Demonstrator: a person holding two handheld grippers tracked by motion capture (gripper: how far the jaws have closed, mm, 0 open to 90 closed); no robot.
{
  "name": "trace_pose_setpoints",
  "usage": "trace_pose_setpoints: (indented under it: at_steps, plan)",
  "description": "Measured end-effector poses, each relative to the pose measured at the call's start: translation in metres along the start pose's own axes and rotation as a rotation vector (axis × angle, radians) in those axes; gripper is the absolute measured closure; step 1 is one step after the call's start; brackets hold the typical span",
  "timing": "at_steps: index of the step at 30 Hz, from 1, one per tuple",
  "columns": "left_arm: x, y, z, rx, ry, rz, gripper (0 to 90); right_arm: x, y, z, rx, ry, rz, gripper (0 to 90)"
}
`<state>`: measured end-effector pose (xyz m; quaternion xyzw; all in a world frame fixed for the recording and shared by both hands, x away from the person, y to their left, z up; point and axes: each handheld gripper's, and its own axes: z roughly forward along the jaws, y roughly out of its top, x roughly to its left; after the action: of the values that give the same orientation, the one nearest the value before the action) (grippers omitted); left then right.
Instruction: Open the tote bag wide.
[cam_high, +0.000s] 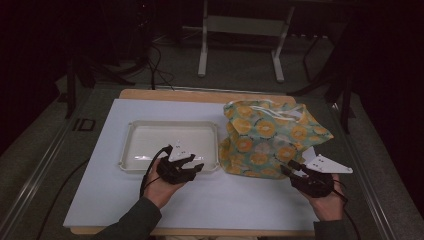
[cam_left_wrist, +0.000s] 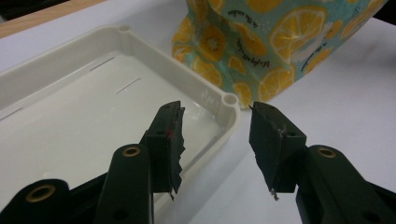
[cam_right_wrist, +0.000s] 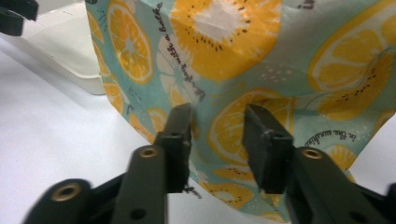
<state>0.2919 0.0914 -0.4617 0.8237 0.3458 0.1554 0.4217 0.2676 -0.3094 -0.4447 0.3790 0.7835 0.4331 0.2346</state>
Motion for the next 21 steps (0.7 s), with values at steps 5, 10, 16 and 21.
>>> trace_pose_setpoints:
  at_steps: [5, 10, 16, 21]
  plan:
    - [-0.005, 0.006, 0.005, 0.004, 0.002, 0.005, 53.6, 0.003, 0.000, 0.000, -0.009, -0.016, -0.008, 77.8]
    - [-0.010, 0.015, 0.010, 0.015, 0.020, 0.026, 53.7, 0.006, 0.001, 0.000, -0.010, -0.029, -0.021, 89.4]
    - [-0.013, 0.027, 0.015, -0.007, -0.007, 0.009, 54.0, 0.007, -0.001, 0.002, -0.004, -0.029, -0.032, 90.0]
    - [-0.019, 0.038, 0.016, -0.039, -0.044, 0.021, 54.2, 0.008, -0.002, 0.004, 0.003, -0.025, -0.038, 90.0]
